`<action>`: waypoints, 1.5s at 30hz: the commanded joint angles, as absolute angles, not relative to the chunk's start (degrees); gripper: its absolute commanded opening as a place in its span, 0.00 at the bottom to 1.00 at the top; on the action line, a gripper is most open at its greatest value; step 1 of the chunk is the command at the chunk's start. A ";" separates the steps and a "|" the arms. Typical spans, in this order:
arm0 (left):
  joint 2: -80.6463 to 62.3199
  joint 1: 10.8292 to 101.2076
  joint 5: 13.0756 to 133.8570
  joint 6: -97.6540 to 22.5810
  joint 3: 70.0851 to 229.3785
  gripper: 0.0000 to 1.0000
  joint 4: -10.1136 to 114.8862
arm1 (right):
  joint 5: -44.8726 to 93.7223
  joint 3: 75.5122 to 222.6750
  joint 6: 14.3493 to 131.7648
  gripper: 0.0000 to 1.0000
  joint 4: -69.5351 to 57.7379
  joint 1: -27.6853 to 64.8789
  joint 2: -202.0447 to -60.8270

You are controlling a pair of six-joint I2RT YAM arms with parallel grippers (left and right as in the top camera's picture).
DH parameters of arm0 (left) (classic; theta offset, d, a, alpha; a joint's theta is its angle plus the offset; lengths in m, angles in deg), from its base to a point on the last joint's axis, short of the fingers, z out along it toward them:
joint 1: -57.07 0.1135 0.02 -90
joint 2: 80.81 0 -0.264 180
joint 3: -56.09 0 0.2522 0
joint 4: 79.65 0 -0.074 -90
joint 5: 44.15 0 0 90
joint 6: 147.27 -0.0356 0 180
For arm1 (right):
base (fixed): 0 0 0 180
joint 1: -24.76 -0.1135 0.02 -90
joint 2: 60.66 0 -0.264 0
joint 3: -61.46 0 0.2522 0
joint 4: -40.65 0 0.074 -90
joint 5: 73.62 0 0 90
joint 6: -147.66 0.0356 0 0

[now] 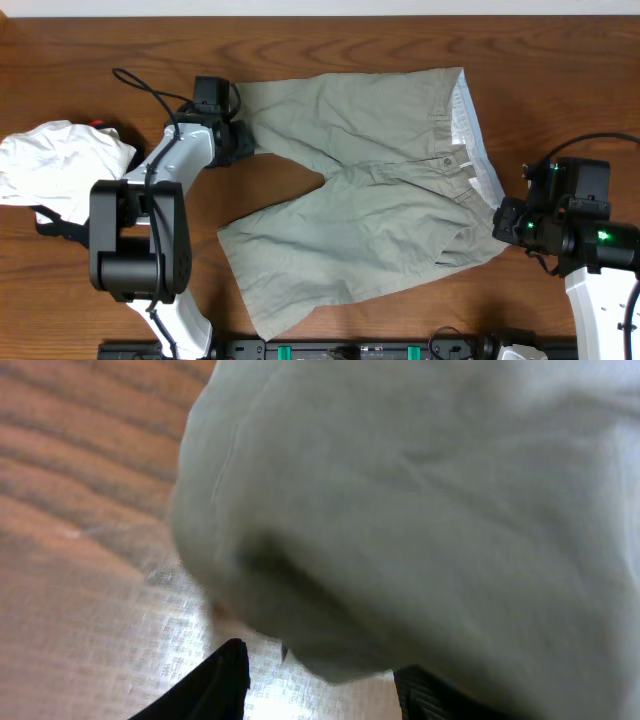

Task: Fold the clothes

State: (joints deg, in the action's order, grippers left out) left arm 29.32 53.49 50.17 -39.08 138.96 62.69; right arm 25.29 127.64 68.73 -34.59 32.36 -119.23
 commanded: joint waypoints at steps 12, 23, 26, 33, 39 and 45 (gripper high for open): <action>37.16 53.52 53.51 -38.97 138.54 0.28 64.92 | 24.28 127.93 68.31 0.18 -34.50 31.96 -119.19; 34.06 53.54 56.18 -38.97 139.31 0.06 55.63 | 24.28 127.93 68.31 0.18 -34.45 31.96 -119.19; 29.95 53.54 56.16 -38.97 140.42 0.06 48.38 | 24.28 127.93 68.31 0.18 -34.65 31.96 -119.19; 16.88 54.76 51.15 -38.97 140.81 0.06 40.09 | 24.28 127.93 68.31 0.17 -34.67 31.96 -119.19; 13.97 55.07 49.01 -38.99 140.73 0.06 38.37 | 24.30 127.93 68.34 0.18 -34.67 31.96 -119.19; 14.26 55.02 49.29 -38.95 138.63 0.06 36.55 | 24.30 127.93 68.34 0.18 -34.50 31.96 -119.19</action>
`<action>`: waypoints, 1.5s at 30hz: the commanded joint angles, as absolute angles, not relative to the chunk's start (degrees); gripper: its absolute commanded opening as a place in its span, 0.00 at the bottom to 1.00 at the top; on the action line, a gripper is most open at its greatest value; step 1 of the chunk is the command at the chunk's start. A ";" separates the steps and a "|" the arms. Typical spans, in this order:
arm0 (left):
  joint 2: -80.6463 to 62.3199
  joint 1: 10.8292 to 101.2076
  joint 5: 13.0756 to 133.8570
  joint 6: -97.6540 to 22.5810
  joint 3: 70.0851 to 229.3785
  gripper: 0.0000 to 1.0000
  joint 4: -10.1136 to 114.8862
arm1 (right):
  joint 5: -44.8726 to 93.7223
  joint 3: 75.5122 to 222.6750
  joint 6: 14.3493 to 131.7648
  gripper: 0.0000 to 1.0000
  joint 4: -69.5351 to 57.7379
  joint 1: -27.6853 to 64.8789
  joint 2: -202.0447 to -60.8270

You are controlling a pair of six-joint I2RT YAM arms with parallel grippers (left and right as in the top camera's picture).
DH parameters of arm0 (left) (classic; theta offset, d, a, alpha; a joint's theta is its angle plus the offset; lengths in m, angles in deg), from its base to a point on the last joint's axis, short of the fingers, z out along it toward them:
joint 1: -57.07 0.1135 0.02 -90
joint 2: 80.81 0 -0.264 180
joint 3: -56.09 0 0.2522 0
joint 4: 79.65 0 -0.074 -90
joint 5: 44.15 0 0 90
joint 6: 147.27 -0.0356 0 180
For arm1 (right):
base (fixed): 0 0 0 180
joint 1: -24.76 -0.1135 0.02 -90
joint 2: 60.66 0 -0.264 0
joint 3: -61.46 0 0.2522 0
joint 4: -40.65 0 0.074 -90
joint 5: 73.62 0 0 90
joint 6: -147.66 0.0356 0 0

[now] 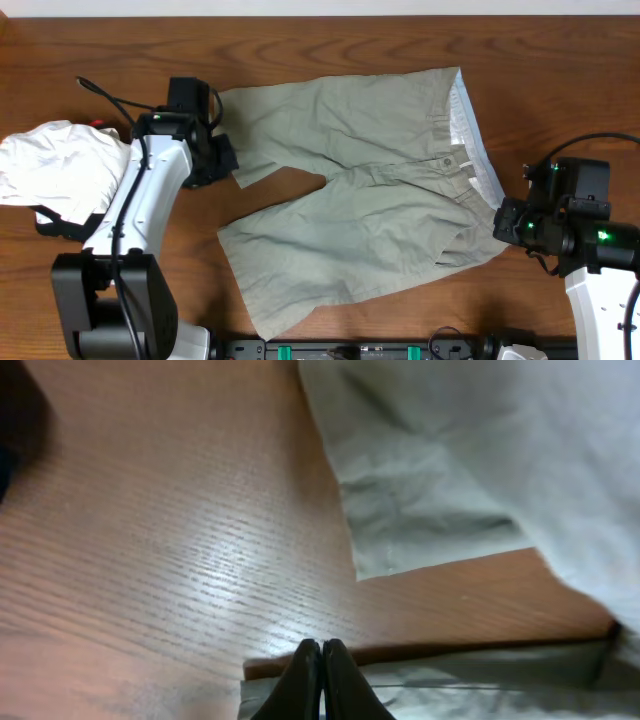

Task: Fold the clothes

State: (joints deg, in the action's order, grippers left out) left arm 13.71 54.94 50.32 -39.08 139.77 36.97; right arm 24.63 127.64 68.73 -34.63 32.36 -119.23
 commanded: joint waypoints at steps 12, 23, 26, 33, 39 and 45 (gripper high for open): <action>16.46 55.00 53.36 -38.95 138.30 0.41 38.93 | 24.30 127.93 68.34 0.18 -34.61 31.96 -119.19; 27.46 55.00 59.41 -38.95 138.30 0.43 44.81 | 24.30 127.93 68.34 0.18 -34.67 31.96 -119.19; 29.12 54.96 61.31 -38.95 138.30 0.43 46.26 | 24.30 127.93 68.34 0.18 -34.67 31.96 -119.19; 31.83 54.96 62.17 -37.42 138.30 0.41 48.35 | 24.30 127.93 68.34 0.18 -34.67 31.96 -119.19; 32.03 54.96 62.14 -37.46 138.32 0.06 48.16 | 24.30 127.93 68.31 0.18 -34.67 31.96 -119.19; 31.55 55.66 55.43 -38.07 138.32 0.06 41.21 | 24.22 127.93 68.31 0.18 -34.65 31.96 -119.19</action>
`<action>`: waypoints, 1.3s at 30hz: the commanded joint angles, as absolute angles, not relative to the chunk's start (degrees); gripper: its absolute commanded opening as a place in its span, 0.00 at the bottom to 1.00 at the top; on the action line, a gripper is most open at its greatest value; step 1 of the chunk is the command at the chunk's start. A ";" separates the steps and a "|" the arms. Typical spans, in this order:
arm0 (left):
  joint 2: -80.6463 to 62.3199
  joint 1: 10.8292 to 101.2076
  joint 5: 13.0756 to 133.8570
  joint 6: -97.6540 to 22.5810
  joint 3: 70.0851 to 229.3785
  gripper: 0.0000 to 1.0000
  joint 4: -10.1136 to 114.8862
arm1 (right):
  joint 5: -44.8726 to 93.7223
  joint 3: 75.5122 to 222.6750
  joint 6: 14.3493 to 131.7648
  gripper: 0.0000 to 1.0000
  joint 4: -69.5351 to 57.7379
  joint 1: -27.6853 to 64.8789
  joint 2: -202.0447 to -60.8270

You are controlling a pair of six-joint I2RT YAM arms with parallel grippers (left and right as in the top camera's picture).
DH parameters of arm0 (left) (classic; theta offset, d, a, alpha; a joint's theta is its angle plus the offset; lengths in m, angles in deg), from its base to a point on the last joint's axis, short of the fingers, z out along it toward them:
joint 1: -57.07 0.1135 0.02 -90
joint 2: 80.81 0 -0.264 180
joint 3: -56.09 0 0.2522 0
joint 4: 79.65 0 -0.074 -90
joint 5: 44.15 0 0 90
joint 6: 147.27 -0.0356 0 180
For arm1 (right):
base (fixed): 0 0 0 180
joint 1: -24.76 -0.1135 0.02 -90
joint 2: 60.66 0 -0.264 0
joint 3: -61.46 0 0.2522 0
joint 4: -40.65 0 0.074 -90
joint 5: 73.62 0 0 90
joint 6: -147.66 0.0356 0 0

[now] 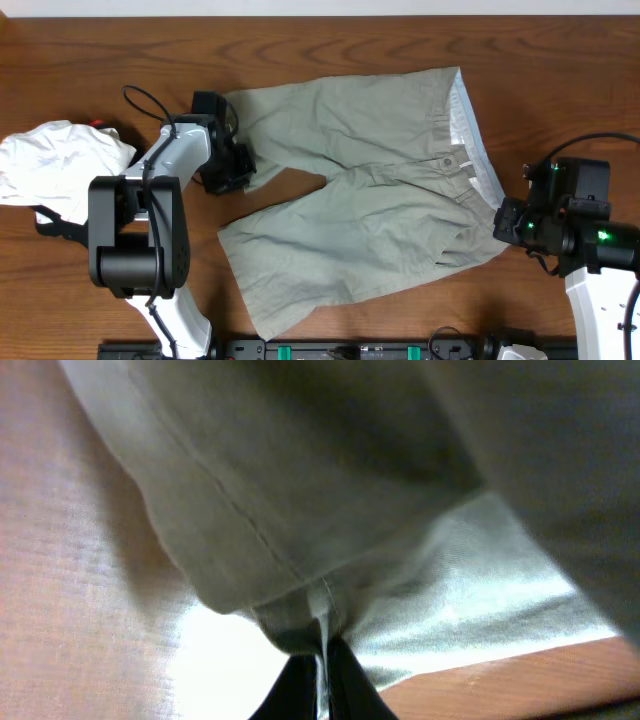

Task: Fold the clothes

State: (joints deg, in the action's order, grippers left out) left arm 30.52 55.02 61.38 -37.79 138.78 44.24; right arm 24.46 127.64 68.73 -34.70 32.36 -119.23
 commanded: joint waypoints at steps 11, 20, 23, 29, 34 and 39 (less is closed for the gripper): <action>30.67 58.26 40.46 -34.88 138.32 0.06 36.14 | 32.39 127.93 67.40 0.18 -26.78 31.83 -124.34; 30.67 58.24 41.38 -34.84 138.32 0.06 38.74 | 49.24 127.93 64.20 0.22 -0.05 28.51 -141.11; 30.67 58.22 42.91 -34.86 138.32 0.06 38.74 | 53.09 127.95 64.25 0.26 10.20 25.19 -148.89; 30.67 58.17 43.92 -34.86 138.32 0.06 38.71 | 53.02 128.14 64.23 0.27 21.37 20.44 -161.19; 30.67 58.13 43.92 -34.88 138.32 0.06 38.69 | 47.74 128.25 65.56 0.28 25.52 19.55 -169.08; 30.67 58.13 43.87 -34.90 138.32 0.06 38.78 | 37.72 128.45 66.19 0.29 24.45 21.23 -174.18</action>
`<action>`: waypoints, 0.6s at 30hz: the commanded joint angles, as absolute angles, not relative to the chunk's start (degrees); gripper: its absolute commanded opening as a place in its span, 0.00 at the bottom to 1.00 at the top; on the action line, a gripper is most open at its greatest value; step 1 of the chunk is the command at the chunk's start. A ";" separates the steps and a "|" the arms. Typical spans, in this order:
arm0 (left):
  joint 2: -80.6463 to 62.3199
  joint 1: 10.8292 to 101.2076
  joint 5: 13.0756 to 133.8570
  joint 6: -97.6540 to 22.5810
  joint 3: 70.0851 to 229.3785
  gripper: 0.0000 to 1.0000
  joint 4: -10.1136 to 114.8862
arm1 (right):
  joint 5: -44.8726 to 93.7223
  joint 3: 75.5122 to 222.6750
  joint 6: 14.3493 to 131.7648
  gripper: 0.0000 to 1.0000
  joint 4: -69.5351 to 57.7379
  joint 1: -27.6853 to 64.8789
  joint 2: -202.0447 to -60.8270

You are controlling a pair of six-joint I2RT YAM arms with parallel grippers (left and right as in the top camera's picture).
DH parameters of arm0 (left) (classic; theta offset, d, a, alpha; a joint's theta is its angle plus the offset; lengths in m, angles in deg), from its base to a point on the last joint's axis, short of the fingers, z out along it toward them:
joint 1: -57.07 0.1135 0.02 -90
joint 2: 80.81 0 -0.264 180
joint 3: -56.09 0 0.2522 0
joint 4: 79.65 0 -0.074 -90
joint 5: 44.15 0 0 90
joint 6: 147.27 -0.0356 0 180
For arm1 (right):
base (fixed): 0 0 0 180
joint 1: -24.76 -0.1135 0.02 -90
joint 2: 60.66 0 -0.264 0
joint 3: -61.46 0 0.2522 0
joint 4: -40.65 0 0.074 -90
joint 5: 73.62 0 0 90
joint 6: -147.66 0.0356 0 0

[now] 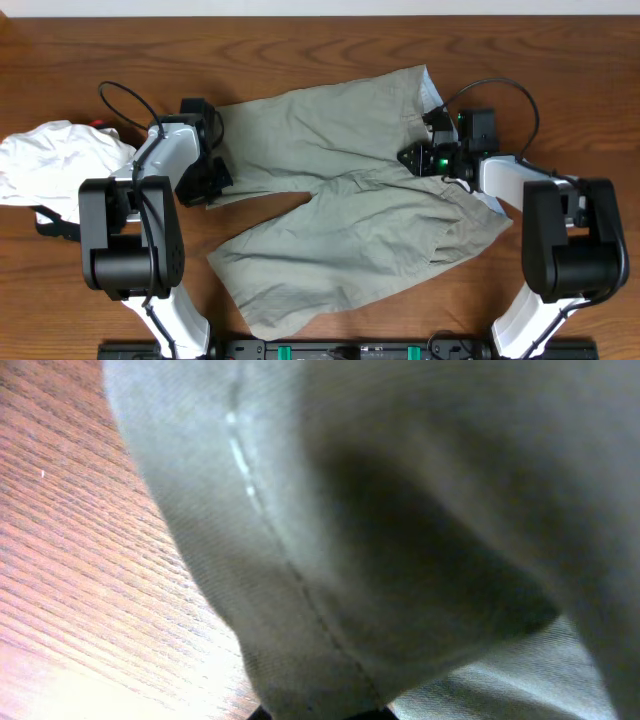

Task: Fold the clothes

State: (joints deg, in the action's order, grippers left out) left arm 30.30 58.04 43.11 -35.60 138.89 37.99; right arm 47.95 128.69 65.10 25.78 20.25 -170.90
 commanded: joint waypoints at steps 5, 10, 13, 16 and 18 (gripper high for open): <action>30.67 58.13 43.81 -36.48 138.32 0.06 39.57 | 25.05 128.45 68.55 0.29 21.46 24.84 -175.03; 30.67 58.13 43.70 -37.26 138.32 0.06 40.57 | 23.67 128.47 68.93 0.31 20.10 29.78 -175.01; 30.67 58.13 43.70 -37.26 138.32 0.06 41.82 | 24.44 128.47 68.93 0.31 19.71 32.20 -175.01; 30.67 58.13 43.70 -37.29 138.32 0.06 43.79 | 24.76 128.47 68.69 0.31 19.09 33.51 -175.01; 30.67 58.13 43.70 -37.29 138.32 0.08 45.18 | 24.76 128.47 68.20 0.31 18.70 33.71 -175.01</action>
State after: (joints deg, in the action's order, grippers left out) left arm 29.95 57.01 47.59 -36.72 138.89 43.85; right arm 42.51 131.16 68.10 21.24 29.60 -171.01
